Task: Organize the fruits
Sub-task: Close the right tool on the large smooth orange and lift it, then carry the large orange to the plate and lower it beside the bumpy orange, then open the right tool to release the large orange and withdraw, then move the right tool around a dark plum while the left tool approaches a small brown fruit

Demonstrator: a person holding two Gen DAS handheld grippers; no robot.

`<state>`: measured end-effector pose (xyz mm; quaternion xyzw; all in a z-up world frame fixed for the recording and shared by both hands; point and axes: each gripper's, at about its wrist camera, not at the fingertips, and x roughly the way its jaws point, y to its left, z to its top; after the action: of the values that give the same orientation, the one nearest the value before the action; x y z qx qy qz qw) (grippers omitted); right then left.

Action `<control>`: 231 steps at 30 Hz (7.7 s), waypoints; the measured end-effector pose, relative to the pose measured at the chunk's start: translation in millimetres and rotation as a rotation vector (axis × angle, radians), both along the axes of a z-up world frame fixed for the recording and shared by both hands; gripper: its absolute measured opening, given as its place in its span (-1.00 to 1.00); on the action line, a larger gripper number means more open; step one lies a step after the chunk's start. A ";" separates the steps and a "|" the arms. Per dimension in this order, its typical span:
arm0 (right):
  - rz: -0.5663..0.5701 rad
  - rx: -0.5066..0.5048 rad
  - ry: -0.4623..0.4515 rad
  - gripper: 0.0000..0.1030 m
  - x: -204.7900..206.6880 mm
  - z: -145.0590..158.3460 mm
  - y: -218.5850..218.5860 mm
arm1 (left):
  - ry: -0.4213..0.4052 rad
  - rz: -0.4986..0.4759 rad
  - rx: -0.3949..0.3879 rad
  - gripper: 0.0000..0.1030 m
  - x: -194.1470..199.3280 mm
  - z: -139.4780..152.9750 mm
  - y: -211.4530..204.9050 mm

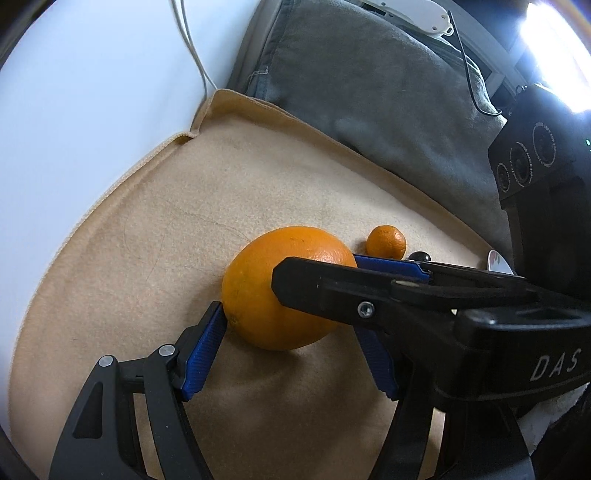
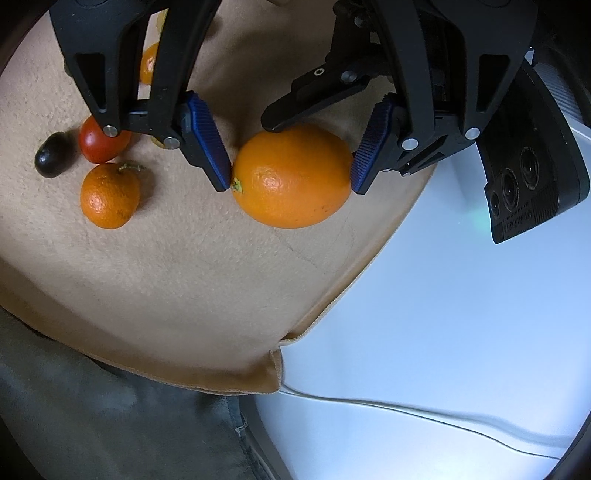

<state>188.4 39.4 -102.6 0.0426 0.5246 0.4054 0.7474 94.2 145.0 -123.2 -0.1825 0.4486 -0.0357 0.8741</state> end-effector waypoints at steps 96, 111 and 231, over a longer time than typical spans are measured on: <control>-0.636 0.053 -0.083 0.35 -11.8 44.8 -420.9 | -0.083 -0.603 0.102 0.38 97.1 46.7 -387.0; -0.653 0.025 -0.178 0.42 -21.4 54.2 -410.6 | -0.143 -0.623 0.136 0.39 81.7 61.7 -386.0; -0.153 -0.195 -0.245 -0.06 -47.0 -22.5 -137.4 | -0.045 -0.216 -0.007 -0.47 32.7 -4.9 -74.1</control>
<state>141.3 -98.0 -125.1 -0.0402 0.4615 0.2966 0.8351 126.9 70.9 -128.1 -0.1353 0.4458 -0.1353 0.8744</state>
